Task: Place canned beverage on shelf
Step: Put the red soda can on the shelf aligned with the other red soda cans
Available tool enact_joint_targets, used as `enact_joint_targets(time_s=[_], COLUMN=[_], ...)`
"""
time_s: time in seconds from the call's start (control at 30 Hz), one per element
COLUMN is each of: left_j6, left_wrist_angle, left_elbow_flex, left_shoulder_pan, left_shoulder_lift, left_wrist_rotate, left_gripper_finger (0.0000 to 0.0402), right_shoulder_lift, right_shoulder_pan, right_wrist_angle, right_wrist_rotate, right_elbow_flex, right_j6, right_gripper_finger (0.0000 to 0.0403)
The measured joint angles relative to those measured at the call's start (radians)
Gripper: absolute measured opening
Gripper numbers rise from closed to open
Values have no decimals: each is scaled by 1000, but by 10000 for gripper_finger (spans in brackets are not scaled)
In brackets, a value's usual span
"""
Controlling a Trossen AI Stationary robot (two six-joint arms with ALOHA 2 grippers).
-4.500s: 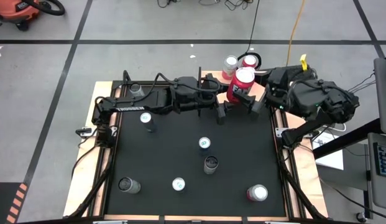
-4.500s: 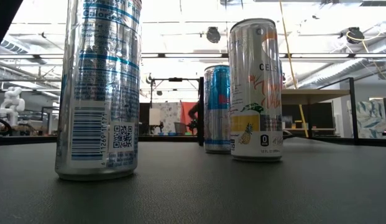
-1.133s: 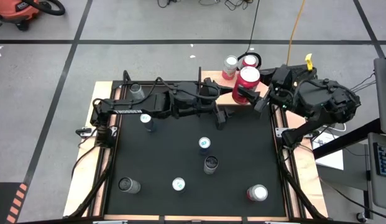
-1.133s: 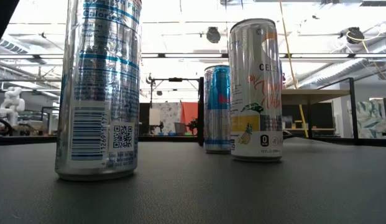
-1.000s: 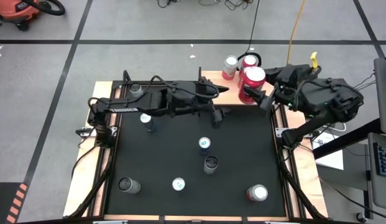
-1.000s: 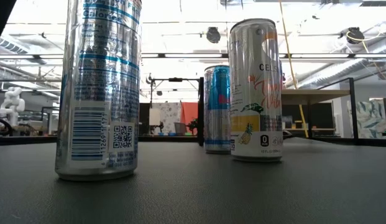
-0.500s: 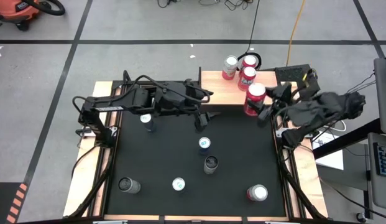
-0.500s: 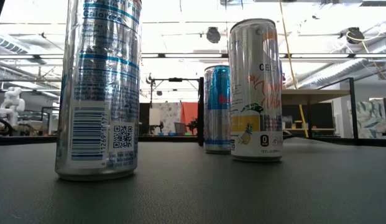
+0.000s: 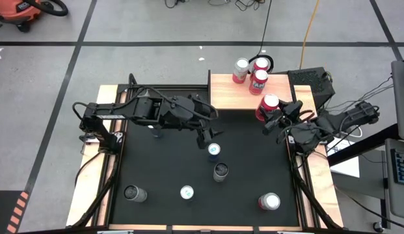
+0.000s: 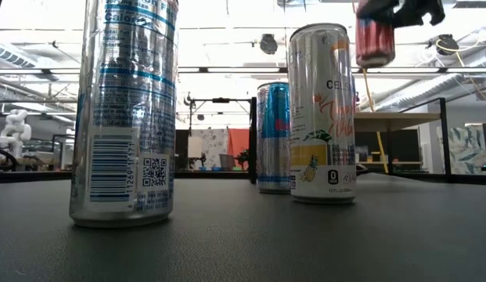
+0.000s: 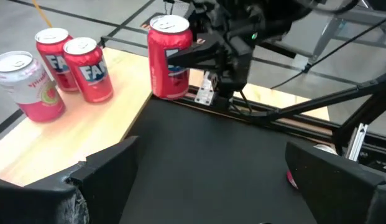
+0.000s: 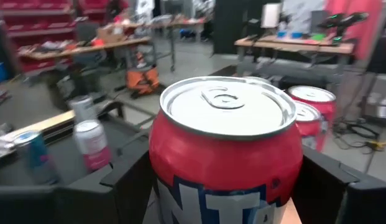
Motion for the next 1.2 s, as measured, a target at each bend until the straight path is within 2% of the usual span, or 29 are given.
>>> enact_joint_targets(time_s=[0.1,0.27,0.37,0.53,0.8,0.9,1.2], left_j6=[0,-16,-16,-19,-15,-15,-14], left_wrist_angle=[0,1,0,4,5,5,5], left_elbow_flex=[0,0,0,0,0,0,0], left_shoulder_pan=[0,0,-4,-5,-5,-5,-5], left_shoulder_lift=[0,0,0,0,1,1,1], left_wrist_rotate=[-11,-33,-42,-56,-71,-78,-97], left_gripper_finger=[400,400,400,400,400,400,400], right_shoulder_lift=[-23,-25,-24,-10,54,76,84], right_shoulder_pan=[-12,-64,-107,-207,-405,-464,-530], right_wrist_angle=[65,88,136,287,302,389,615], right_wrist_rotate=[60,57,46,-113,-263,-329,-315], right_elbow_flex=[-66,-88,-88,-88,-89,-114,-221], right_j6=[-12,-25,-84,-243,-263,-299,-298], right_gripper_finger=[283,283,283,283,283,283,283])
